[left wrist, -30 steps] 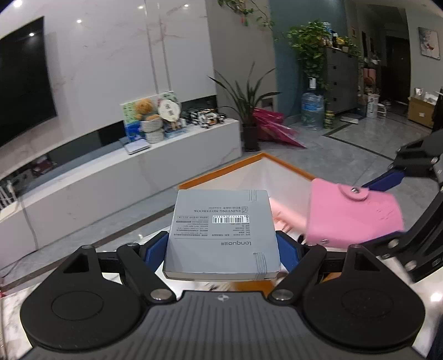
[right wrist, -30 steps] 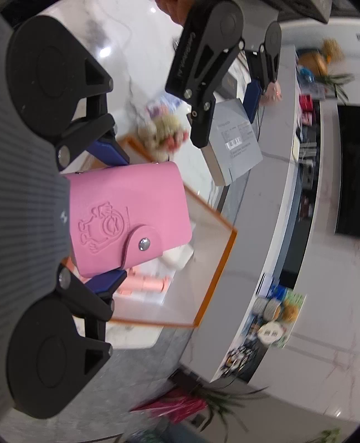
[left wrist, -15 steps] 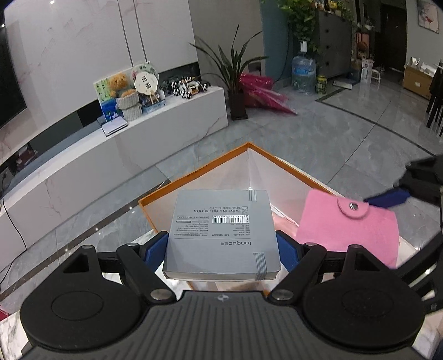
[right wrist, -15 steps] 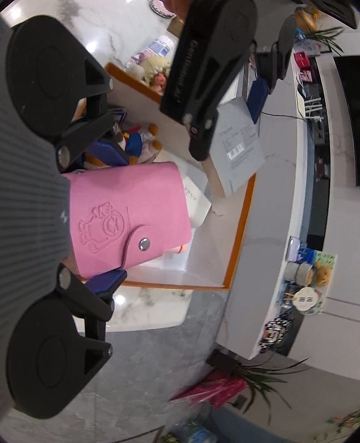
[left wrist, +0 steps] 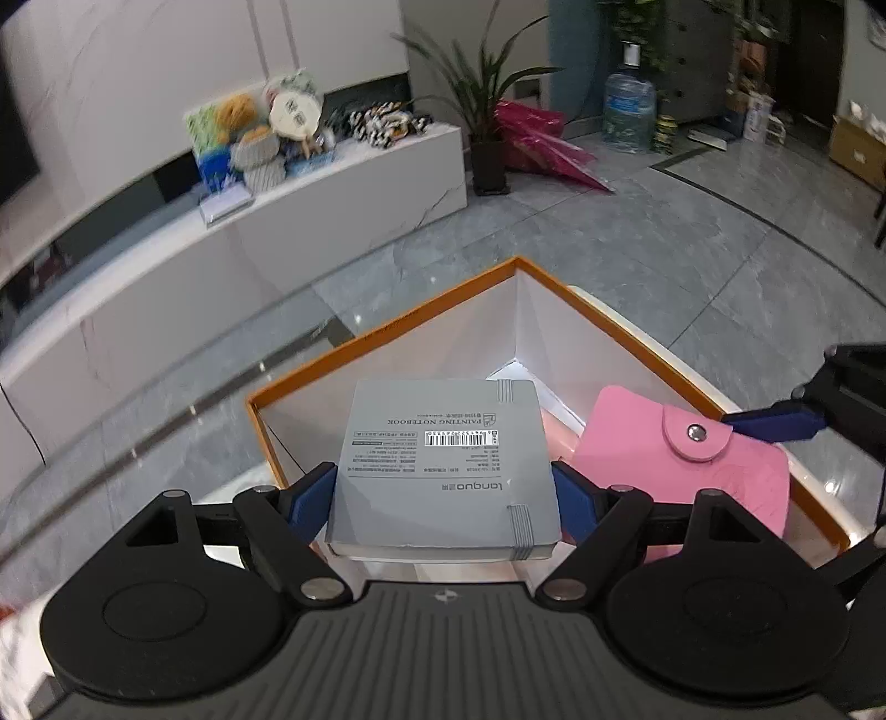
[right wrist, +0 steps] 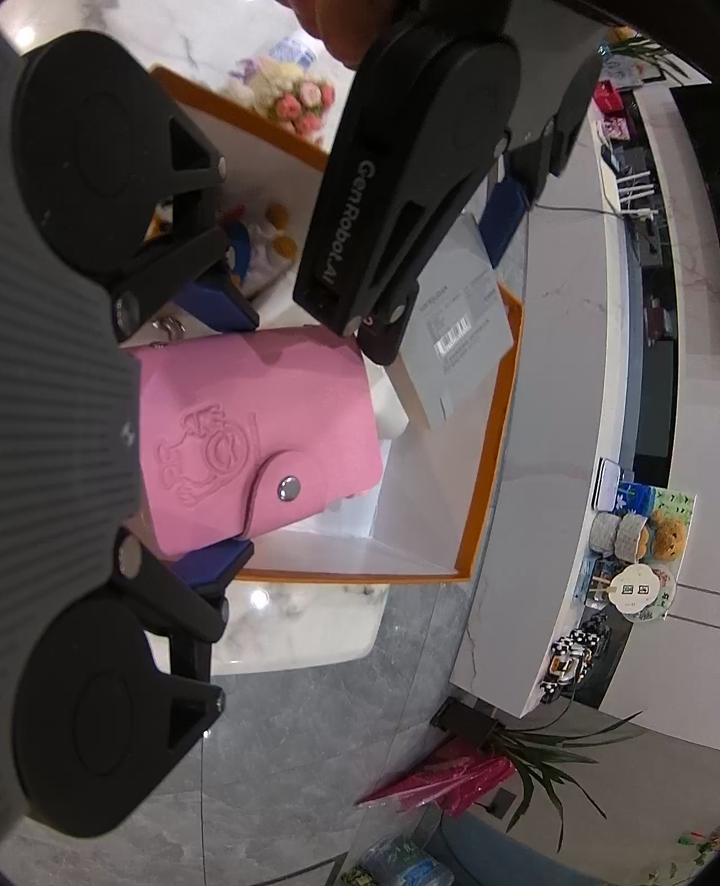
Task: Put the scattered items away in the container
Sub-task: 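Carry the grey book and pink wallet over the orange box and lower them, then open both tools to release the book and wallet into the orange box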
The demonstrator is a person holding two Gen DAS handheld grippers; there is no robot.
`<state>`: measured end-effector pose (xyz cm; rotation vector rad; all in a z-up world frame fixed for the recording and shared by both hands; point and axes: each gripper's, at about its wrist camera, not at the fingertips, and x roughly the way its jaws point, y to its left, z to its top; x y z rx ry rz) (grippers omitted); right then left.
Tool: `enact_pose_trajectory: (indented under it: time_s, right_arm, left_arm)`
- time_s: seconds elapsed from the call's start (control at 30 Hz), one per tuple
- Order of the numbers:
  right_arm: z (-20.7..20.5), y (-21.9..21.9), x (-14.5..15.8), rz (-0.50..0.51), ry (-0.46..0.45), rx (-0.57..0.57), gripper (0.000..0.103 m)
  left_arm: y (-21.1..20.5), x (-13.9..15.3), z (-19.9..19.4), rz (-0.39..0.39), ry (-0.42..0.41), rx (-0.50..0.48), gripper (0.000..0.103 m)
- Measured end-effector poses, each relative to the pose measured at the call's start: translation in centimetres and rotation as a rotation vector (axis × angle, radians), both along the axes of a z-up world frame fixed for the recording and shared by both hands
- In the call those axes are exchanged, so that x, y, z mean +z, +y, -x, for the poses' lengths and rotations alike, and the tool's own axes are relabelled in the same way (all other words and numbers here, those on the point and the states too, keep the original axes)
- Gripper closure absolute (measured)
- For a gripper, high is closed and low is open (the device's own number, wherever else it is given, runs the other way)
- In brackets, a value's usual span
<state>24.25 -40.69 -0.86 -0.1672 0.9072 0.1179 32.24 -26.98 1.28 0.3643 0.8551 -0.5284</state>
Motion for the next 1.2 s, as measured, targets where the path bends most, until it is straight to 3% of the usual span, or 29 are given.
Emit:
enact_pose_trajectory:
  time_s: [0.17,0.47,0.67,0.97,1.2]
  right_arm:
    - [-2.0,0.1,-1.0,0.018,0.022,-0.011,0.022]
    - [-4.9,-0.1,-2.5,0.029,0.054,-0.018,0.022]
    - [-6.4,0.2,-3.3,0.038,0.062,-0.013,0.022]
    - [-7.8,1.2,-4.2,0.071,0.061,-0.001,0.022]
    - [-8.0,1.8,-4.8,0.133,0.051,0.046,0.020]
  left_arm:
    - [-0.4,-1.1,-2.1,-0.035,0.051,0.047,0.008]
    - [1.1,-2.5,-5.9,0.028,0.182,0.171,0.008]
    - [0.2,-2.9,-6.4,-0.008,0.169,0.173,0.008]
    - [-2.2,-4.4,-5.5,-0.165,0.100,0.108,0.008]
    - [-2.8,-4.9,-5.4,-0.237,0.090,0.048,0.007]
